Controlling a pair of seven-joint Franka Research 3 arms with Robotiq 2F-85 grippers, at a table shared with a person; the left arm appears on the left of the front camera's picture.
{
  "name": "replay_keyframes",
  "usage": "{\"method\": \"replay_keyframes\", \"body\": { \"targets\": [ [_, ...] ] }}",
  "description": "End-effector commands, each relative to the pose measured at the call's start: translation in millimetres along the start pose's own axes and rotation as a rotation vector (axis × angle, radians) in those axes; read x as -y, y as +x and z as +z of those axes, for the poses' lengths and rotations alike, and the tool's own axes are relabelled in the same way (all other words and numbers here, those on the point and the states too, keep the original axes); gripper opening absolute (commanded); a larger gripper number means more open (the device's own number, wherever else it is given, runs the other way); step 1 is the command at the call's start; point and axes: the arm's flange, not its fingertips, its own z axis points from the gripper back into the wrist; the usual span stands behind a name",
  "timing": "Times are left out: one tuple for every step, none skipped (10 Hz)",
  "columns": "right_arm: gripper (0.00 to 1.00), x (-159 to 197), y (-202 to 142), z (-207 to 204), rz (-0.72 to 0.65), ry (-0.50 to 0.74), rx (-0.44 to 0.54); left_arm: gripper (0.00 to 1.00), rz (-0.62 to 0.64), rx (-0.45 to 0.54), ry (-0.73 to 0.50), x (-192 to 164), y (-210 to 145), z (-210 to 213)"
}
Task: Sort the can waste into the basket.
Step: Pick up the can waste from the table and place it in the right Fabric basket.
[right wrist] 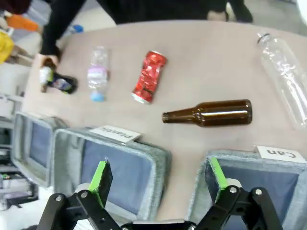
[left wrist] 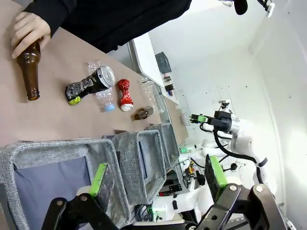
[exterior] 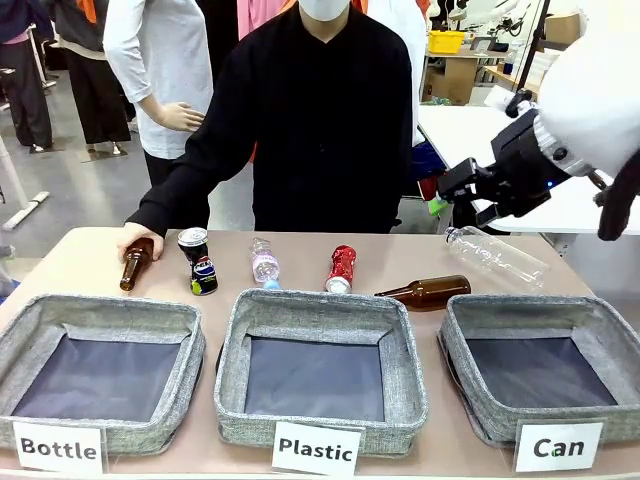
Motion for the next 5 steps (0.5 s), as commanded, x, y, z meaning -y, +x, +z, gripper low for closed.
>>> {"method": "replay_keyframes", "body": {
  "targets": [
    [1.0, 2.4, -0.9, 6.8, -0.036, 0.047, 0.02, 1.0, -0.023, -0.005, -0.01, 0.5, -0.6, 1.1],
    [1.0, 2.4, -0.9, 6.8, -0.036, 0.047, 0.02, 1.0, -0.023, -0.005, -0.01, 0.5, -0.6, 1.1],
    [1.0, 0.9, 0.3, 0.9, 0.005, 0.002, -0.005, 1.0, -0.023, -0.005, -0.01, 0.5, -0.6, 1.1],
    [1.0, -10.3, -0.7, -5.1, 0.009, -0.045, -0.014, 1.0, -0.023, -0.005, -0.01, 0.5, -0.6, 1.1],
    [1.0, -20.2, 21.2, -22.1, -0.016, -0.04, -0.036, 1.0, -0.001, 0.001, -0.001, 0.3, 0.2, 0.5]
  ]
}}
